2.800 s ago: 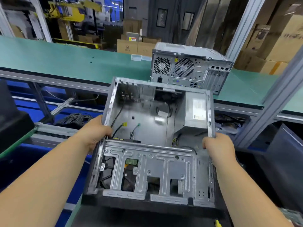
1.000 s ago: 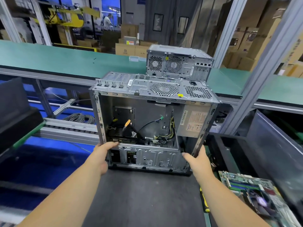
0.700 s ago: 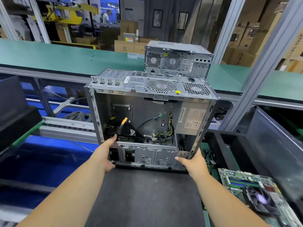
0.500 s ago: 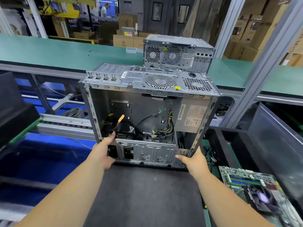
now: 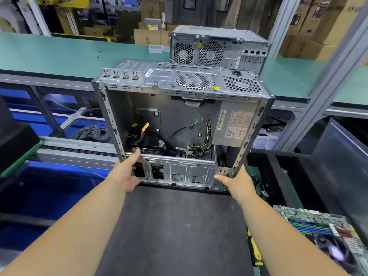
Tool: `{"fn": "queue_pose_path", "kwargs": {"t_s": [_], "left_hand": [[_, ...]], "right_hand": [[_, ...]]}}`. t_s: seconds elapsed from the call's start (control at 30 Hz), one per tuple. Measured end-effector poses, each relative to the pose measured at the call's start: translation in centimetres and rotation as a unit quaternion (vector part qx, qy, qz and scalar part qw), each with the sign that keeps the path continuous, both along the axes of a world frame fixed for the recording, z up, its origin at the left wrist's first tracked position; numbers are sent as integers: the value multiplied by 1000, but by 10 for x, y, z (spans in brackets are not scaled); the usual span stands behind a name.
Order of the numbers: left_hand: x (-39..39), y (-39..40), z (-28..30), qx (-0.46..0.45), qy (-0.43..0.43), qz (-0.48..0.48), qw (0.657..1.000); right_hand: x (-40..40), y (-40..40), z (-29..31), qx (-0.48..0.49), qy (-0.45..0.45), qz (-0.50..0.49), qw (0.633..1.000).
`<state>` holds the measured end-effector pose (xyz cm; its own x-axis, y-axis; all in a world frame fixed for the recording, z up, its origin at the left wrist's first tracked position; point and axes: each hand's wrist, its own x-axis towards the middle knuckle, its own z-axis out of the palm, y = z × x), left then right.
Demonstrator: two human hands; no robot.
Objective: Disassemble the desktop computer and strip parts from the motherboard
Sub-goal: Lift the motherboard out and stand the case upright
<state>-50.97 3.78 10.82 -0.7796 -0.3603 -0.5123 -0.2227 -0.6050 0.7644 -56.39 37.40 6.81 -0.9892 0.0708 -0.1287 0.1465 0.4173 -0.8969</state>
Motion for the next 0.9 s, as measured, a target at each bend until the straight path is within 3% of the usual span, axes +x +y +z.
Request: {"fn": "queue_pose_path", "kwargs": {"t_s": [0.43,0.6,0.8,0.9], "left_hand": [[-35,0,4,-3,-16,-16,1000],[-30,36,2,11,-47,44,998],[-24,91,-15,106,-36,-8,994],[-29,100,-18,106,-41,-8,993]], "right_hand": [[-21,-8,1,27,9,-24,999],[3,-16,-9,22,22,-42,999],[2,3,-16,61,8,17,998],[-1,5,-17,90,8,23,996]]}}
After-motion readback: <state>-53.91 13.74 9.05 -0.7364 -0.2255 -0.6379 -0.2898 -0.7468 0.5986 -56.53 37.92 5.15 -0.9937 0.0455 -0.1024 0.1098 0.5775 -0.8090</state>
